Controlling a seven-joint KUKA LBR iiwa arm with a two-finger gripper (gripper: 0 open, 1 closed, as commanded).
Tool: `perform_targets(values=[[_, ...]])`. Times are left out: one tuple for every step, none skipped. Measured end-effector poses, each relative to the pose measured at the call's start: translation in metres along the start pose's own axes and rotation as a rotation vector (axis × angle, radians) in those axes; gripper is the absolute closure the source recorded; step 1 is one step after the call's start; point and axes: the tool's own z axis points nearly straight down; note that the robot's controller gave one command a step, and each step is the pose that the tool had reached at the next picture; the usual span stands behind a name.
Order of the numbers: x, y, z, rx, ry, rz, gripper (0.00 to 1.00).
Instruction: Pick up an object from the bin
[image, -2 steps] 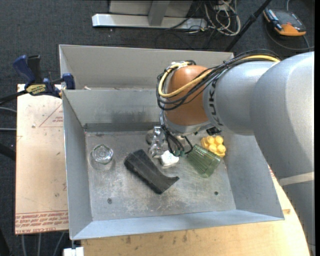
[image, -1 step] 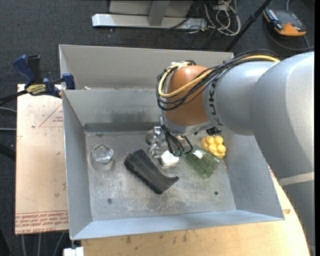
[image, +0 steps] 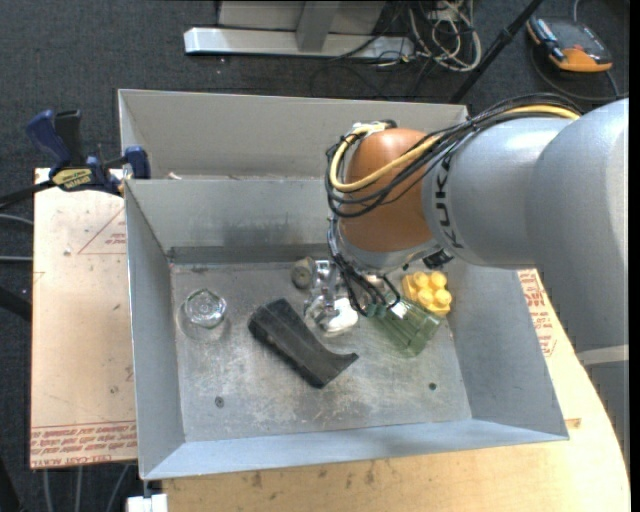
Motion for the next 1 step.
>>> perform_targets(values=[[-0.0137,-0.015,-0.0555,0.001,0.004,-0.039,1.0]])
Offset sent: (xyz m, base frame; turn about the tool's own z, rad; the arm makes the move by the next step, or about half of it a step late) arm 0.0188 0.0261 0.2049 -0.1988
